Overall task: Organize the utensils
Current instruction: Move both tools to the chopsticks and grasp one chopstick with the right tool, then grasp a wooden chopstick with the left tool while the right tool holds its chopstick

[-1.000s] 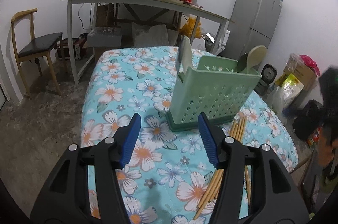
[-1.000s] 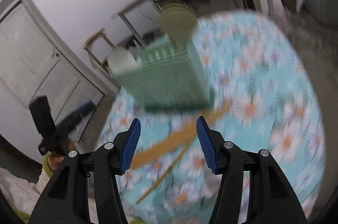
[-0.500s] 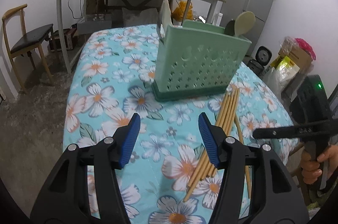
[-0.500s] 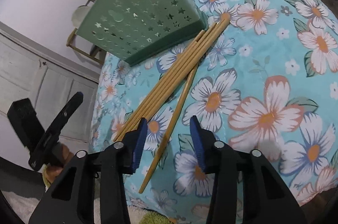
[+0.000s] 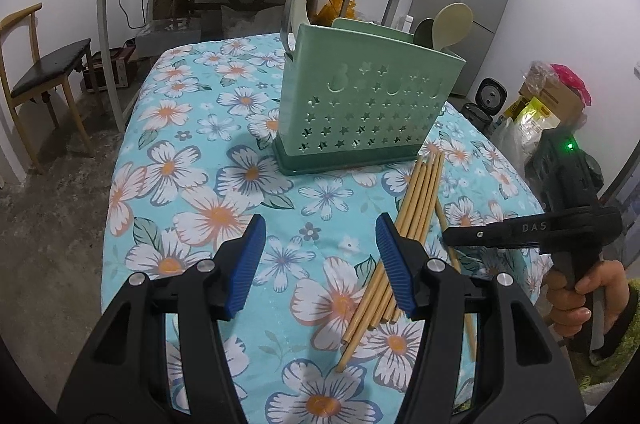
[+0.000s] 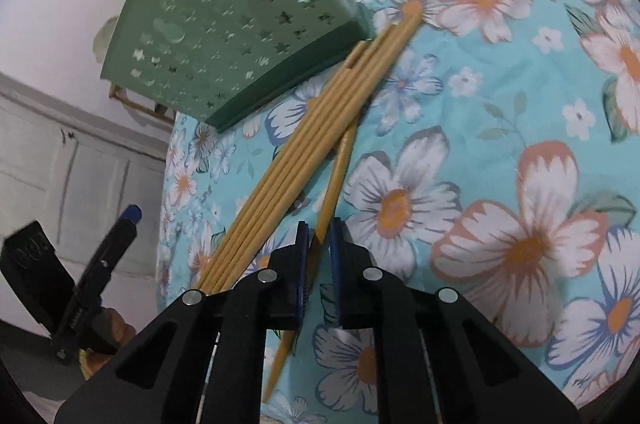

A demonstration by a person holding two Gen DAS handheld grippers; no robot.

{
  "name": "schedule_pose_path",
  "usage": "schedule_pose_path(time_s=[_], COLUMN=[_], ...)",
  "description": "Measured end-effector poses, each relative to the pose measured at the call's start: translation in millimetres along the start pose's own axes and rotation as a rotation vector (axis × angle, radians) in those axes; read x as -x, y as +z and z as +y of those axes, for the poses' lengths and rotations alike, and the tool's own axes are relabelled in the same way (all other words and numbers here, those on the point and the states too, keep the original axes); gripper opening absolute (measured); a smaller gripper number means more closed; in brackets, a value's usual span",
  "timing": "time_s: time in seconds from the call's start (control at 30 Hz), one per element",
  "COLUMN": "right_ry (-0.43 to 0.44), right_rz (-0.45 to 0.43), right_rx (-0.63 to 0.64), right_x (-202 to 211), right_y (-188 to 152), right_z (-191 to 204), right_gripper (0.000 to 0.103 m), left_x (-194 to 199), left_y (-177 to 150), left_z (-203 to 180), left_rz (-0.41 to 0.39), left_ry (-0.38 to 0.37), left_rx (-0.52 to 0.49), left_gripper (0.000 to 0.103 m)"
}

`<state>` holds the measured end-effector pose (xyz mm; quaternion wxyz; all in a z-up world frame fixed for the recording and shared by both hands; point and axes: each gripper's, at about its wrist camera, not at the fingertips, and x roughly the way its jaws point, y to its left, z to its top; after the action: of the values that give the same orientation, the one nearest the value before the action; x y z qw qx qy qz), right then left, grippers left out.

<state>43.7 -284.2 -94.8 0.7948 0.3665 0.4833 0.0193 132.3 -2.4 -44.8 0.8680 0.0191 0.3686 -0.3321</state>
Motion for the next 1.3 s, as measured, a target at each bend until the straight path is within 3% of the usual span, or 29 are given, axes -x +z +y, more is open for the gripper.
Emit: schedule_pose_path(time_s=[0.47,0.73,1.07,1.3], right_ry=[-0.033,-0.003,0.023,0.05], right_rz=[-0.103,-0.095,-0.063,-0.062], right_rx=[-0.123,-0.164,-0.182,-0.185], right_x=[50.8,49.4,41.2,42.9], right_y=[-2.0,-4.9,-5.7,-9.6], right_z=[-44.7,-56.3,-61.0,-69.1], right_gripper=[0.007,0.007,0.007,0.007], left_x=[-6.9,-24.1,-73.1,-106.8], left_y=[-2.3,-0.6,12.3,12.4], left_z=[-2.9,-19.0,-46.4,-46.3], left_rz=[0.034,0.104,0.219,0.304], left_ry=[-0.038,-0.137,-0.2,-0.221], left_rx=[-0.015,-0.05,-0.123,-0.058], left_gripper=[0.052,0.034,0.029,0.012])
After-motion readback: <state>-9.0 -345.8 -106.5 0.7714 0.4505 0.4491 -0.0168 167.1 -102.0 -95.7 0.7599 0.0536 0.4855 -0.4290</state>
